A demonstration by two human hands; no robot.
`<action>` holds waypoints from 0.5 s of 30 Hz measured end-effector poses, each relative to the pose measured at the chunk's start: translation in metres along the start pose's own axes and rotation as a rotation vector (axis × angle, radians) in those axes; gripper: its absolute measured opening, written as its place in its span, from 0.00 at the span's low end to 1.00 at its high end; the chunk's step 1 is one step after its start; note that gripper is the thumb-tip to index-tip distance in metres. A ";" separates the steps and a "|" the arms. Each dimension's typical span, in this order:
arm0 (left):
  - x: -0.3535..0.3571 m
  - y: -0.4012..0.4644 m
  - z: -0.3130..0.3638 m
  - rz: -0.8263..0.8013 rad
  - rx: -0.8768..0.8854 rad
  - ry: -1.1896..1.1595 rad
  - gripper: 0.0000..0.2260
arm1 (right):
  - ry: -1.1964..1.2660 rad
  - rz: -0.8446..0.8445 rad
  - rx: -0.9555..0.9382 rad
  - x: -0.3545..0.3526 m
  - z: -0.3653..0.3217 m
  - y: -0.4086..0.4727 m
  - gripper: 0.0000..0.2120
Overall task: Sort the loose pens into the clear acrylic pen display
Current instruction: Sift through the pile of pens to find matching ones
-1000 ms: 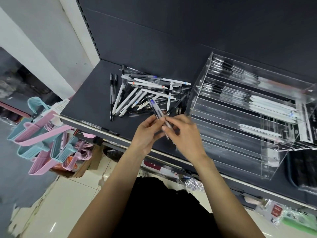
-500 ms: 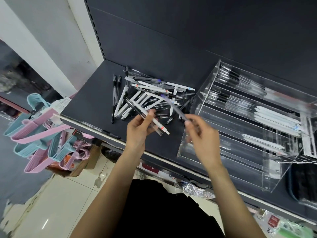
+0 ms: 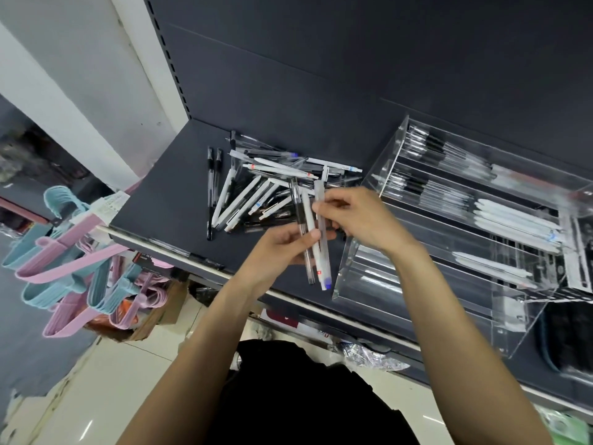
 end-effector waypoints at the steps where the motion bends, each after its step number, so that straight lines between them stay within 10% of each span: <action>1: 0.002 0.001 0.000 -0.012 -0.007 -0.022 0.09 | -0.007 -0.007 -0.003 -0.001 0.000 -0.001 0.11; 15: 0.111 0.019 0.000 0.151 0.108 -0.297 0.11 | 0.664 0.493 0.128 -0.043 0.084 -0.117 0.04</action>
Point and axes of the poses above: each hand's wrist, its own y-axis towards the middle knuckle, its own x-axis out of the palm, z = x × y, the point moved 3 cm from there along y, towards the middle knuckle, and after that the axes turned 2 degrees about z, right-handed, at the moved point
